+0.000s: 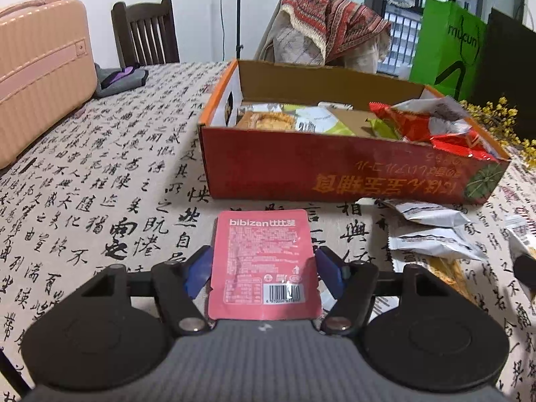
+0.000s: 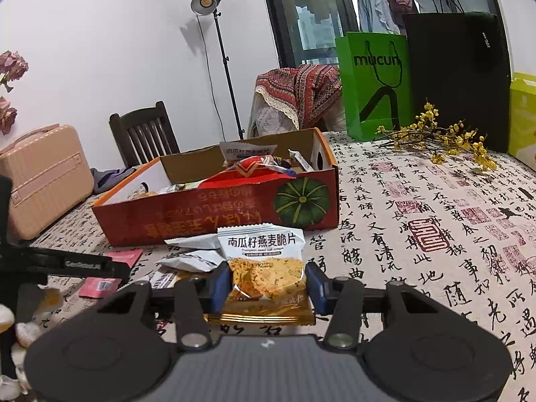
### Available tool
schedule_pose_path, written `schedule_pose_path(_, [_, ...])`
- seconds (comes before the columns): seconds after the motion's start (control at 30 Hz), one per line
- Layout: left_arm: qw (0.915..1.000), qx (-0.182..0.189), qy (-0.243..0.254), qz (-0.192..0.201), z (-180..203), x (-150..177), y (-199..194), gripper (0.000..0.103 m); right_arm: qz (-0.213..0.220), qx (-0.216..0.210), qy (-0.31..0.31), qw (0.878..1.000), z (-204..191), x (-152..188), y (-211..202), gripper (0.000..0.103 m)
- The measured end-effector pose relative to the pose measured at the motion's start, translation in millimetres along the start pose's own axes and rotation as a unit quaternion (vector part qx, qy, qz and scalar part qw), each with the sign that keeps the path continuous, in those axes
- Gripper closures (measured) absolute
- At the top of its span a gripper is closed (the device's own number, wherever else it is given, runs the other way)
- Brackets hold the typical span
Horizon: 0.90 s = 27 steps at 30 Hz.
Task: Organize snacks
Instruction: 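Lower the pink packet and cracker packet into the box and open both grippers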
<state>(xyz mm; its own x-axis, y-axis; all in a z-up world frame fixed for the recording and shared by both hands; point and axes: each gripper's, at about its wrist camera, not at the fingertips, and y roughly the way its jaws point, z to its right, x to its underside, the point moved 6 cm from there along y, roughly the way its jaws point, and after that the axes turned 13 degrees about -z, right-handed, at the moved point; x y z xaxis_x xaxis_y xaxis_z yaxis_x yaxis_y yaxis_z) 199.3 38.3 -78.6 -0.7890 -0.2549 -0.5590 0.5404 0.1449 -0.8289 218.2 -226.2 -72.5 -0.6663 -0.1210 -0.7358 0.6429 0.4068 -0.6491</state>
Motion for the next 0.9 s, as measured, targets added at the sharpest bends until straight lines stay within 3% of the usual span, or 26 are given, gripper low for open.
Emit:
schedule_pose_path(0.37, [0.9977,0.031,0.015,0.059,4,-11,-46,0.034,0.023,0.004,-0.011,1.0,-8,-14,-15,0.056])
schedule_pose_path(0.63, [0.9922,0.054,0.018,0.11,15,-46,-78,0.034,0.056,0.002,-0.017,0.998,-15,-47,-23,0.056])
schedule_pose_path(0.9, [0.9894,0.068,0.02,0.127,32,-85,-76,0.034,0.075,-0.003,-0.019,0.997,-19,-89,-11,0.056])
